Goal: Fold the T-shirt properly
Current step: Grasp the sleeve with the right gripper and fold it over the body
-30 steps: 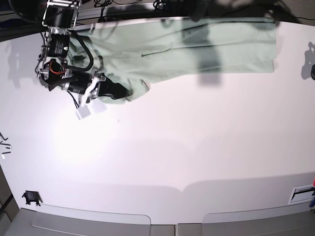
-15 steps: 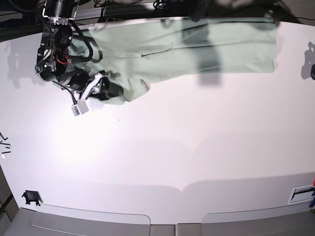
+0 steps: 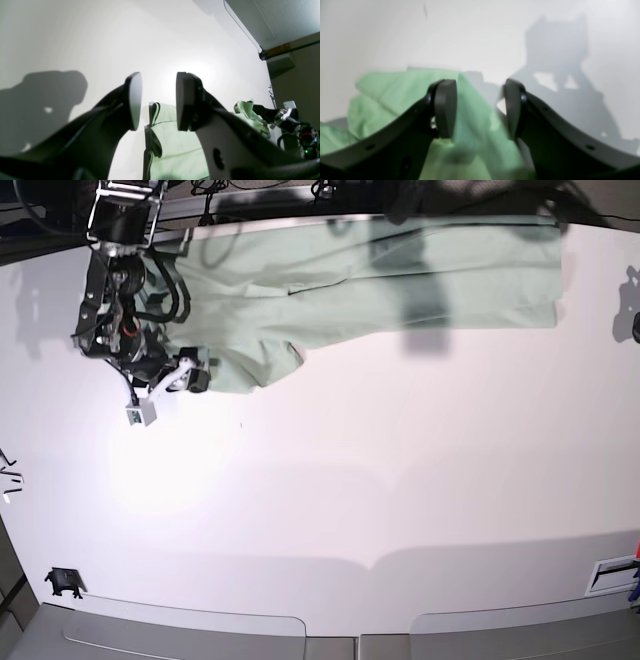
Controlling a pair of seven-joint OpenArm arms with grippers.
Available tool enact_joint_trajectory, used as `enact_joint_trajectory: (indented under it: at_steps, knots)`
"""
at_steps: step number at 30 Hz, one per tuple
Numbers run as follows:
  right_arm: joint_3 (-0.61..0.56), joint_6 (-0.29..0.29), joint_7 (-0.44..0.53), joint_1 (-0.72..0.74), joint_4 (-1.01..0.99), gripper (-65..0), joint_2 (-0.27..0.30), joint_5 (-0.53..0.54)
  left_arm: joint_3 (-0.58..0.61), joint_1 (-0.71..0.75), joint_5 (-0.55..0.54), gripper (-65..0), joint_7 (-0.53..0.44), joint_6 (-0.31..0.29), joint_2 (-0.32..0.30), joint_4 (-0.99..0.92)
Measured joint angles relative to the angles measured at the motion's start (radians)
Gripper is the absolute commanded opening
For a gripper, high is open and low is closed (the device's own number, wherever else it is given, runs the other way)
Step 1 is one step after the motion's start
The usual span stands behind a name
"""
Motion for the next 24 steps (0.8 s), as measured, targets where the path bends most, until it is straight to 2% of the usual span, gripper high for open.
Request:
enact_joint_trajectory:
  at_steps: [4,11,13,14,16,17,21,24]
  knots:
    - [0.002,0.001,0.002,0.049,-0.076,-35.5,-0.001,0.003,0.000,0.000,0.000,-44.3,0.000,0.000,0.000,0.000]
    - [0.003,0.118,-0.220,0.046,-0.082,-36.0,-0.002,0.215,0.000,0.000,0.000,-44.3,0.000,0.000,0.000,0.000]
    - [0.002,0.134,-0.244,0.043,-0.084,-41.2,-0.003,0.244,0.000,0.000,0.000,-44.3,0.000,0.000,0.000,0.000]
    - [0.000,0.137,-0.249,0.043,-0.084,-46.9,-0.003,0.252,0.000,0.000,0.000,-44.3,0.000,0.000,0.000,0.000]
    - [0.000,0.136,-0.245,0.042,-0.087,-62.5,-0.003,0.248,0.000,0.000,0.000,-44.3,0.000,0.000,0.000,0.000]
    - [0.000,0.136,-0.247,0.042,-0.087,-65.0,-0.002,0.240,0.000,0.000,0.000,-44.3,0.000,0.000,0.000,0.000]
    - [0.000,0.136,-0.239,0.043,-0.088,-65.0,-0.003,0.241,0.000,0.000,0.000,-44.3,0.000,0.000,0.000,0.000]
    - [0.000,0.142,-0.251,0.043,-0.088,-65.0,-0.003,0.305,0.000,0.000,0.000,-44.3,0.000,0.000,0.000,0.000]
